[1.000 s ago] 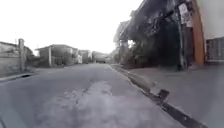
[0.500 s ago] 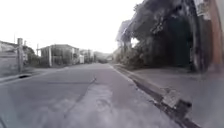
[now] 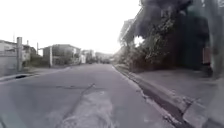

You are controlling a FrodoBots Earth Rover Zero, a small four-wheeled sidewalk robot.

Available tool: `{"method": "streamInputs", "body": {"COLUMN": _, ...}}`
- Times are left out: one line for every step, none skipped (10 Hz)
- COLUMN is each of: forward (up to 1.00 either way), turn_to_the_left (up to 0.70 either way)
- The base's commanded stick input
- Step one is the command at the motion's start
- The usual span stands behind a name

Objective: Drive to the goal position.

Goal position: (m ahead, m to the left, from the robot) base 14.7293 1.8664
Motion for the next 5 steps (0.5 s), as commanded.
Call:
{"method": "streamInputs", "body": {"forward": 1.00, "turn_to_the_left": 0.00}}
{"method": "streamInputs", "body": {"forward": 1.00, "turn_to_the_left": 0.00}}
{"method": "streamInputs", "body": {"forward": 1.00, "turn_to_the_left": 0.00}}
{"method": "streamInputs", "body": {"forward": 1.00, "turn_to_the_left": 0.00}}
{"method": "streamInputs", "body": {"forward": 1.00, "turn_to_the_left": 0.00}}
